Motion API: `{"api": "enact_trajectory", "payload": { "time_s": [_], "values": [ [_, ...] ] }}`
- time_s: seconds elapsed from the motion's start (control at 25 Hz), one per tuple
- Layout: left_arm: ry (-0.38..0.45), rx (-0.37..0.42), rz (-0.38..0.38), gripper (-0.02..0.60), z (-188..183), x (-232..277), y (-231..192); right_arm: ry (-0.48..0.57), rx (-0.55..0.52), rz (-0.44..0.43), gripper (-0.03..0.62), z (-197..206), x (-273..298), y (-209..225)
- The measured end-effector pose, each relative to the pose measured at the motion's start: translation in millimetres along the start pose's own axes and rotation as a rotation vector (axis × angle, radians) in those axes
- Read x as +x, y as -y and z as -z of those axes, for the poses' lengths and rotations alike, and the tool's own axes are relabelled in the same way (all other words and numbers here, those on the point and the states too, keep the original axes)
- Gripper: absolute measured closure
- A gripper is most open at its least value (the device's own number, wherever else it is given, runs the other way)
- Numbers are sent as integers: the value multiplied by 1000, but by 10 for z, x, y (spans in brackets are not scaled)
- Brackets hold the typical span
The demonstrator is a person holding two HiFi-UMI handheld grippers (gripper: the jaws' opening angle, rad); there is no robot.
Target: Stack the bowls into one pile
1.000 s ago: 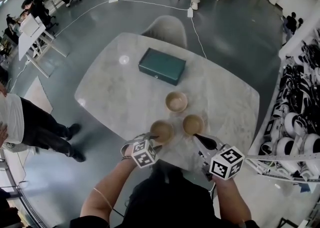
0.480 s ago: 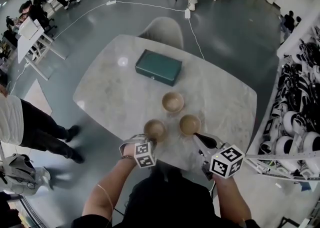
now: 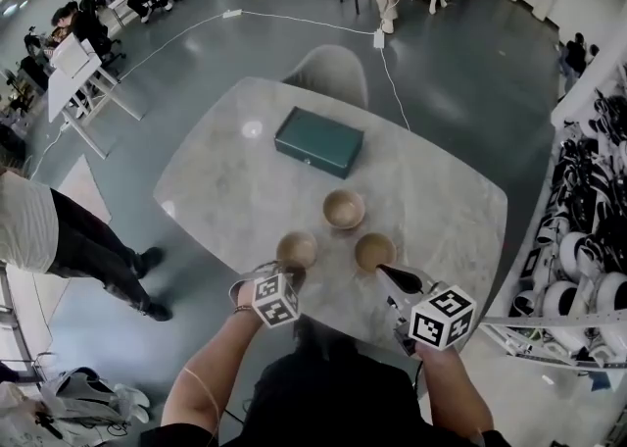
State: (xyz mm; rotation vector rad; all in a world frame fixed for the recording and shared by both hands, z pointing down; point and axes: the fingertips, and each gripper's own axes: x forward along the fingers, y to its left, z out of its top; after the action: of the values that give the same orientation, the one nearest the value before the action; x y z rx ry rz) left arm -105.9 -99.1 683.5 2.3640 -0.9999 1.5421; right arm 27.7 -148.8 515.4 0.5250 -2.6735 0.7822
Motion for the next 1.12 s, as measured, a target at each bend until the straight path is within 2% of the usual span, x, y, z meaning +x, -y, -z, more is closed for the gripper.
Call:
{"api": "enact_trajectory", "payload": {
  "time_s": [0.12,0.32,0.6,0.76,1.12],
  "values": [
    [18,-64,-42,560,-44,-186,-189,8,-15,-8,591,-78,-40,40],
    [33,-123,-116,560,-161,-419,-396,39,-20,13,591,-219,-220,259],
    [71,-158,-174,560,-457,-639,-537,69,-21,18,591,-314,-382,454],
    [91,-144,-180,560,-717,-702,-507,83,-15,14,590,-316,-459,523],
    [146,-37,-135,560,-1296,-651,-456,117,18,42,591,-325,-559,600]
  ]
}}
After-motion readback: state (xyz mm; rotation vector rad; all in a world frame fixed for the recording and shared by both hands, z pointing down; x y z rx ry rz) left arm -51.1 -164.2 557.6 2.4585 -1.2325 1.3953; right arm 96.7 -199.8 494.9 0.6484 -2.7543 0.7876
